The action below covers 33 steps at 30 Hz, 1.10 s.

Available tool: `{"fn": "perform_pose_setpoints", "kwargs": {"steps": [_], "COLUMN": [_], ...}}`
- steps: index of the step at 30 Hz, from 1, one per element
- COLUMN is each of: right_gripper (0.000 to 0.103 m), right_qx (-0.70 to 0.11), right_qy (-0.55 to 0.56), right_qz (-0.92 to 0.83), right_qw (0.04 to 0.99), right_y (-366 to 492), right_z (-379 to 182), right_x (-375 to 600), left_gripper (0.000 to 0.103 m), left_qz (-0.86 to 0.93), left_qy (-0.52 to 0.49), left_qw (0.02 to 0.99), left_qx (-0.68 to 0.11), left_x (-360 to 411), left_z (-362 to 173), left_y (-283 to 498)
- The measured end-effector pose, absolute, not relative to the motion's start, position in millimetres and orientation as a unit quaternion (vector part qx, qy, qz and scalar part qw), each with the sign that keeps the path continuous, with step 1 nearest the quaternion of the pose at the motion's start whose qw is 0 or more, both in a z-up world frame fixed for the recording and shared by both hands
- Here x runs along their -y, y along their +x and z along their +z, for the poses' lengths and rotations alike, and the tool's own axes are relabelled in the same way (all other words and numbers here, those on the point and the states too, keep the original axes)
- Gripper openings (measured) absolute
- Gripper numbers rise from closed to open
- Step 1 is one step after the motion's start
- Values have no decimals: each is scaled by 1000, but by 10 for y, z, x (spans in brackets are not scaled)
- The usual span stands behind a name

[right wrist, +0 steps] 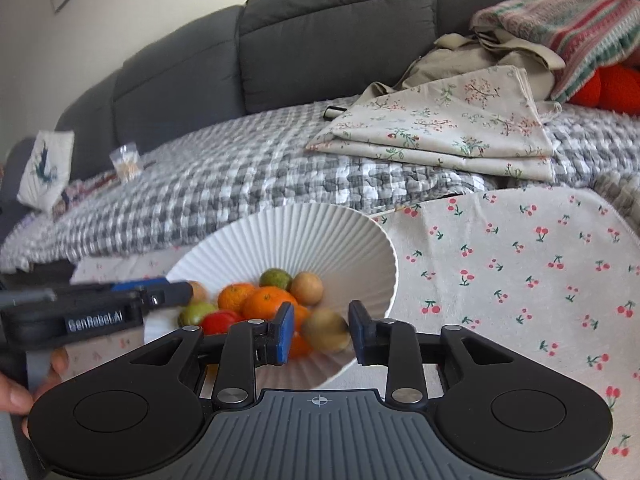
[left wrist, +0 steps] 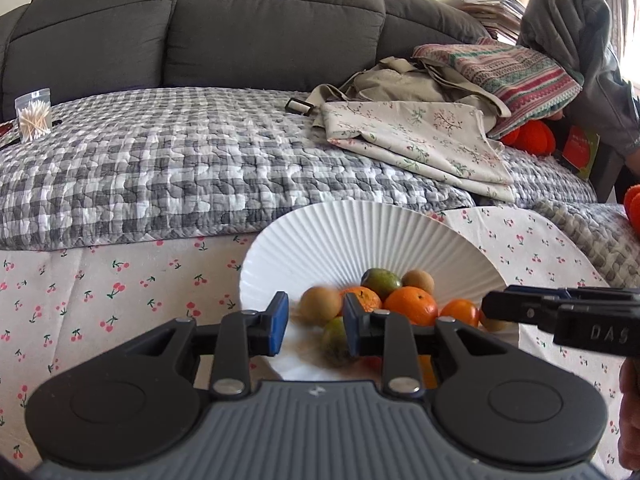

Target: Organize fruits

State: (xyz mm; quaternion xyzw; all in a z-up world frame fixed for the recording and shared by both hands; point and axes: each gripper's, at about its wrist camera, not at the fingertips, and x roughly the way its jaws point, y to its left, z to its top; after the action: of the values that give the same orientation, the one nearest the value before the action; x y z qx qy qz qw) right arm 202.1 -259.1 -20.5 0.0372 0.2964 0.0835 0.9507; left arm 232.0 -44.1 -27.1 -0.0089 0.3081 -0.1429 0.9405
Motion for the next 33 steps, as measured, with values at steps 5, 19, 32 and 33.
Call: {"fn": "perform_pose_setpoints", "kwargs": {"steps": [5, 19, 32, 33], "right_gripper": [31, 38, 74, 76], "right_qx": [-294, -289, -235, -234], "right_qy": [53, 63, 20, 22], "right_qz": [82, 73, 90, 90], "right_qw": [951, 952, 968, 968], "right_y": [1976, 1429, 602, 546], "right_z": [-159, 87, 403, 413], "right_x": [2622, 2584, 2264, 2263], "left_gripper": [35, 57, 80, 82], "left_qz": [-141, -85, -33, -32], "left_qy": [2, 1, 8, 8], "left_qw": [942, 949, 955, 956], "left_qx": [-303, -304, -293, -292], "left_x": [472, 438, 419, 414], "left_z": [-220, 51, 300, 311], "left_y": [2244, 1681, 945, 896]}}
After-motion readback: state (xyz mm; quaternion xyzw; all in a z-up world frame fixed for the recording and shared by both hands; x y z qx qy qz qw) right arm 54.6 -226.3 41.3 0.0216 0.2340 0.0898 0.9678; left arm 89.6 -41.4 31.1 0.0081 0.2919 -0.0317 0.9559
